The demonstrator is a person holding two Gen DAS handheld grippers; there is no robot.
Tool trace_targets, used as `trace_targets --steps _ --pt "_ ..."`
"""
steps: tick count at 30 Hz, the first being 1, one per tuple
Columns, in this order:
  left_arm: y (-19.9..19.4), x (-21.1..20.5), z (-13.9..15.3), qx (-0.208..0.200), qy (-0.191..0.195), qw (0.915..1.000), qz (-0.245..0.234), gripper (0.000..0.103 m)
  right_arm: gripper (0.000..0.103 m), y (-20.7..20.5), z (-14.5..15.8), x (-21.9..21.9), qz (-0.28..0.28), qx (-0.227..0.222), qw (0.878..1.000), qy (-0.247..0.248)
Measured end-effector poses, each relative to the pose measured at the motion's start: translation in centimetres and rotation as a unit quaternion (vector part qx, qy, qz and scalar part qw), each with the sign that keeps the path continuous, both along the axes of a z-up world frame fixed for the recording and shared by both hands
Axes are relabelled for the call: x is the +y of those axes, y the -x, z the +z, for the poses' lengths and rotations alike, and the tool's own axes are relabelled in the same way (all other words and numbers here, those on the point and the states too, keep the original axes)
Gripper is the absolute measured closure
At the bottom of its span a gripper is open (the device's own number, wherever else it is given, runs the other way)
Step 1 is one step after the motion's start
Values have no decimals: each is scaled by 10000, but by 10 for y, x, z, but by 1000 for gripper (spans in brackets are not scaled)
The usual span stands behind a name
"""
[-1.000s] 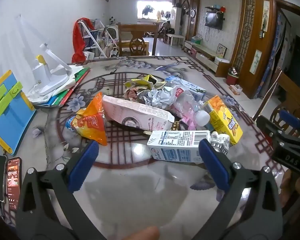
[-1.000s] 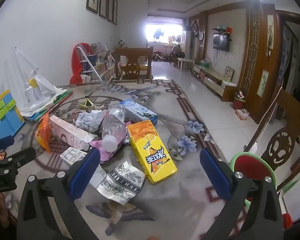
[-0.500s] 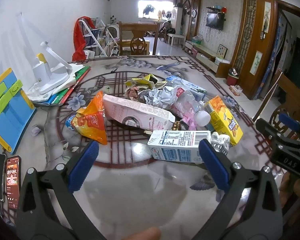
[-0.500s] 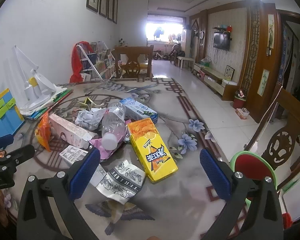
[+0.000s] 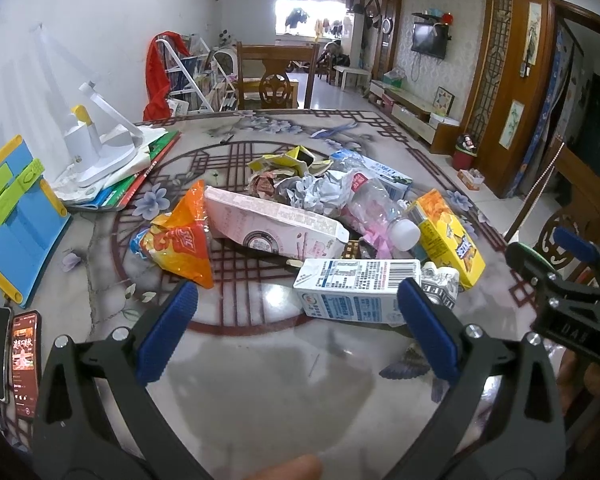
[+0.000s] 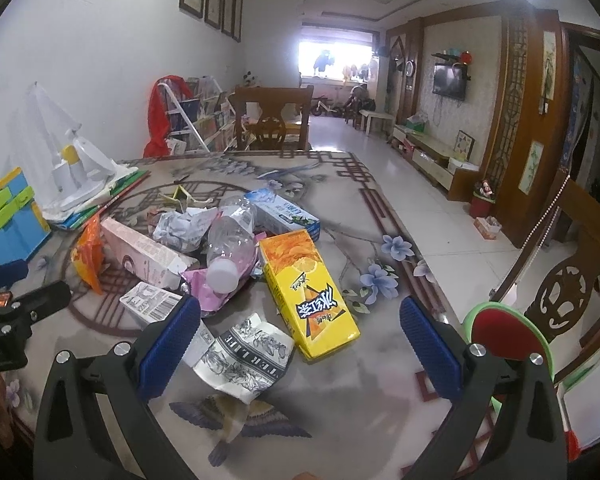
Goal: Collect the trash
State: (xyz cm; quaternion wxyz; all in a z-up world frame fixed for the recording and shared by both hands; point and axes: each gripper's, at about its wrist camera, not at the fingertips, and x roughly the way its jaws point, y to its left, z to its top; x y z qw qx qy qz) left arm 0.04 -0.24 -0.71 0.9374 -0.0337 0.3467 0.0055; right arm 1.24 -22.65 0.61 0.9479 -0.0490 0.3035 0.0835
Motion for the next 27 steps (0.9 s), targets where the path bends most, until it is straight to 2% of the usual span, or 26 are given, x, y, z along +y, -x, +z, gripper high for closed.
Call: trace_targets --steps 27 --pt "0 1 0 -1 -4 10000 -4 5 7 -2 -1 -3 -57 53 10000 -42"
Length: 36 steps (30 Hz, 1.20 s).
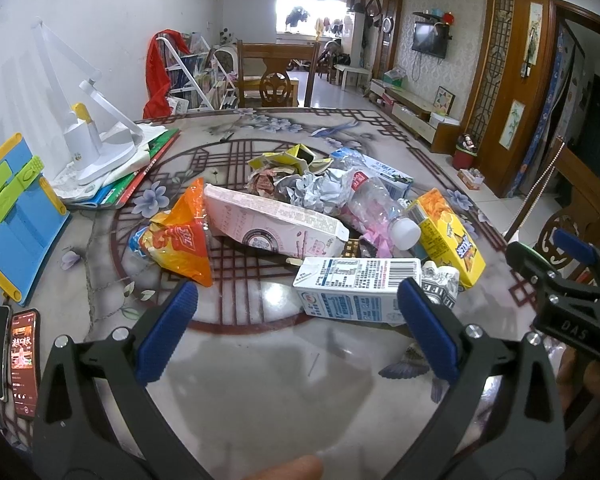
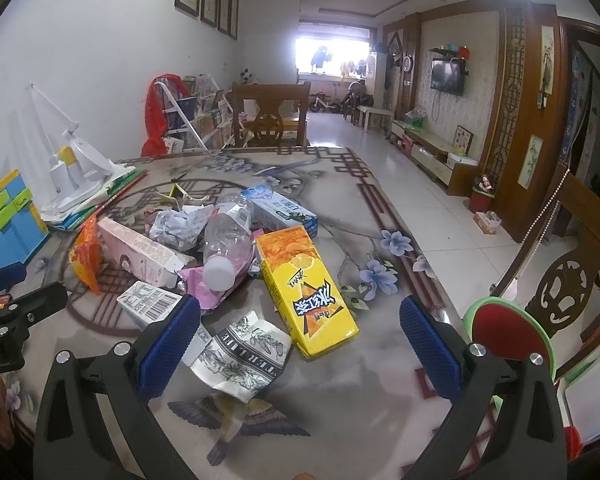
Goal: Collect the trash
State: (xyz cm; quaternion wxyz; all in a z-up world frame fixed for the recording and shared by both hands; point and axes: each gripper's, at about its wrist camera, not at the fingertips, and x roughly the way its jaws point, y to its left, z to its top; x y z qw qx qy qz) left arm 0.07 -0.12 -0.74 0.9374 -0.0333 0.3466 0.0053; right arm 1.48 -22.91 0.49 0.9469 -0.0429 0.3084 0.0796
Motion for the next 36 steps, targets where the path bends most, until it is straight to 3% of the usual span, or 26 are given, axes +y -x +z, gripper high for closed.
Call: trace_targets --steps 15,23,36 --pt "1 0 -3 28 9 10000 12 5 7 -1 -3 -1 39 66 10000 13" --pt "-2 13 -7 168 114 9995 248 5 7 -6 -7 -2 54 135 9998 110" --pt "-28 58 -17 629 671 9928 766 5 7 -55 -12 0 539 734 9952 372"
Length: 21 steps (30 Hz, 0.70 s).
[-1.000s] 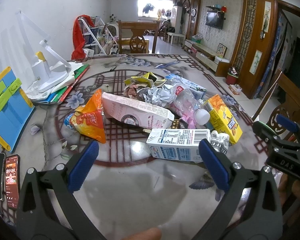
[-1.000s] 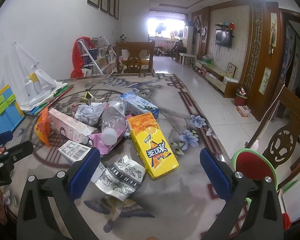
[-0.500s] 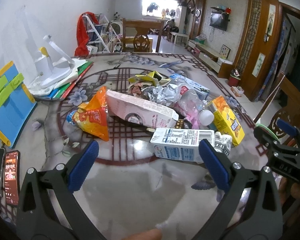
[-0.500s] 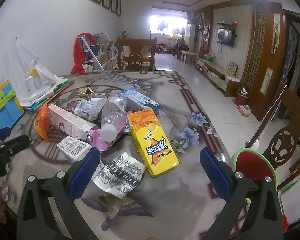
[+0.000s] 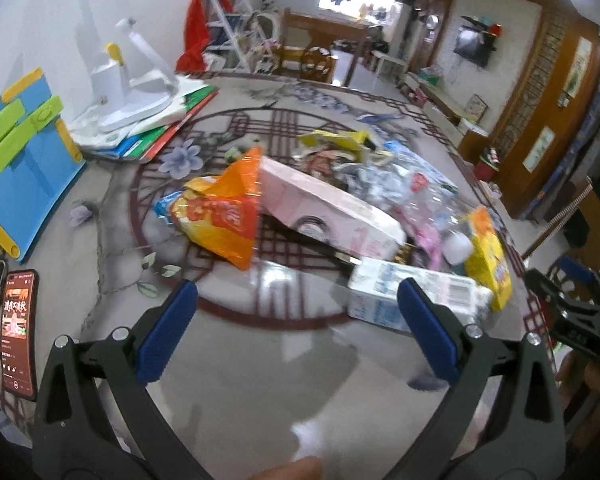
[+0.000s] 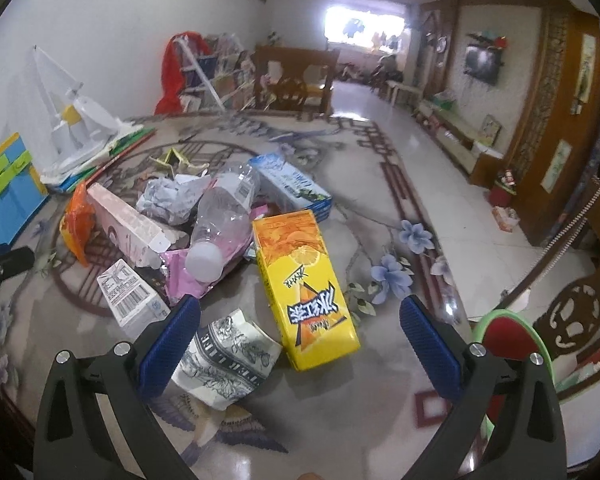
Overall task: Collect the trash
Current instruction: 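Grasp the yellow iced-tea carton with the right tool while the left tool grasps the orange snack bag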
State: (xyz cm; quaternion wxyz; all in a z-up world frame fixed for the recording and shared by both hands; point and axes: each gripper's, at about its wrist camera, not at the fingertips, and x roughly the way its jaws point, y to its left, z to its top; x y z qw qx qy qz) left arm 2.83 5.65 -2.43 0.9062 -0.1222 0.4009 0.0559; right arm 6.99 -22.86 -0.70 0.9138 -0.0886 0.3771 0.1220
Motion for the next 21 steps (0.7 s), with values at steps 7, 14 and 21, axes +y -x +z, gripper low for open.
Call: trace_targets --steps 7,14,21 --pt "-30 32 -14 415 -22 9989 233 5 7 -36 -12 -2 -20 312 9995 -29" --pt "-66 30 -28 636 -509 9962 314 5 7 -65 -30 -1 47 511 9987 28" --pt "-91 28 -47 824 -1135 9892 415 6 7 -81 -55 5 154 766 9969 120"
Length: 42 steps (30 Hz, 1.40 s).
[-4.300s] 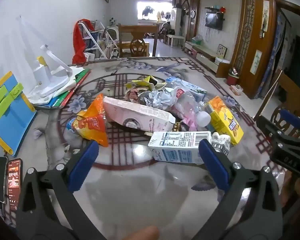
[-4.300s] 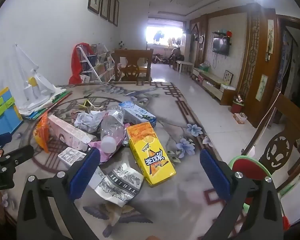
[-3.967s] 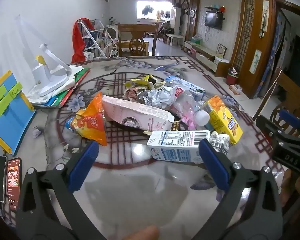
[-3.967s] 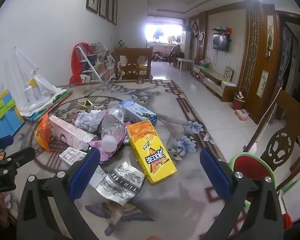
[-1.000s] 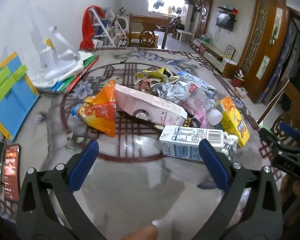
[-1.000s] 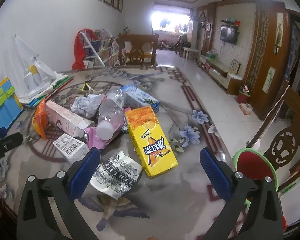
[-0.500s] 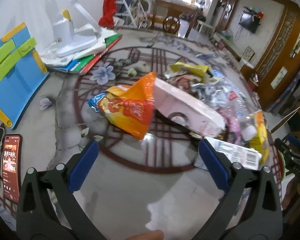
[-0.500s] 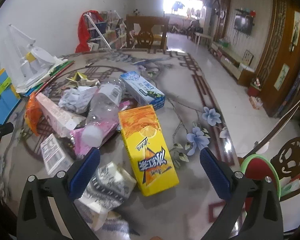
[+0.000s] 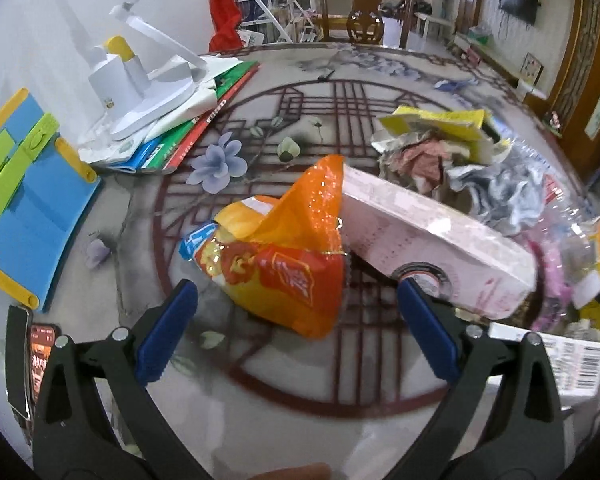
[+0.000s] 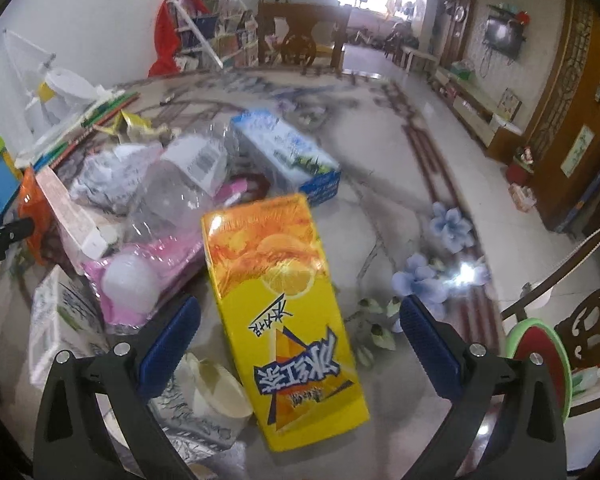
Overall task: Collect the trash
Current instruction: 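Grasp the yellow iced-tea carton with the right tool while the left tool grasps the orange snack bag, then carry both items to the red bucket and release them inside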
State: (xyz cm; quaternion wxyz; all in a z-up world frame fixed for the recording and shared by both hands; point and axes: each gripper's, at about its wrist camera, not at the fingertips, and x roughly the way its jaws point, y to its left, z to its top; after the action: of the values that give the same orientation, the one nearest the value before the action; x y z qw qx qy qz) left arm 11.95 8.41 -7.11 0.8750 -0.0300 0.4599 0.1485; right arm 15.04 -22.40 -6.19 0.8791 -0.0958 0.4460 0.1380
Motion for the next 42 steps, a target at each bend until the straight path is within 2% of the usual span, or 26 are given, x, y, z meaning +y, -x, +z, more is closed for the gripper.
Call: trace_targets --steps 3,6,7,8,10,11,14,16,22,31,36,39,42 --pt "-5 -2 -5 -18 -168 9999 -16 10 7 -4 -8 2 42 11 9999 100" --pt "-9 -2 -9 -5 -240 9997 -8 26 12 -5 -11 2 15 3 9999 113" --pt "-10 -1 -11 7 -231 9997 -9 34 17 -5 -12 3 15 7 9999 137" --pt "-8 -4 -11 13 -261 9997 -12 36 25 -6 -12 3 19 41 9999 125" --pt "-6 -4 -11 -10 -316 9995 -33 47 35 -6 -13 0 -20 77 9999 109" --pt "-5 -4 -11 -16 -276 9996 -40 47 40 -5 -13 0 -34 80 9999 112" --pt "-1 -5 -12 -28 -271 9996 -83 56 41 -3 -14 0 -19 84 9999 140" --pt "1 -5 -13 -17 -215 9997 -102 67 41 0 -13 -2 -22 97 9999 94" --pt "14 -2 -8 -138 25 9999 -75 74 41 8 -3 -6 -40 -57 10000 54" --pt "44 6 23 -430 354 9984 68 74 41 30 25 -9 -43 -320 9992 -228" --pt "58 -6 49 -713 341 9968 -105 74 41 42 45 -14 -41 -513 9978 -425" --pt "65 -20 67 -910 246 9951 -312 74 41 49 55 -21 -99 -600 9967 -546" --pt "66 -37 83 -1058 327 9923 -556 74 41 55 62 -31 -192 -669 9959 -575"
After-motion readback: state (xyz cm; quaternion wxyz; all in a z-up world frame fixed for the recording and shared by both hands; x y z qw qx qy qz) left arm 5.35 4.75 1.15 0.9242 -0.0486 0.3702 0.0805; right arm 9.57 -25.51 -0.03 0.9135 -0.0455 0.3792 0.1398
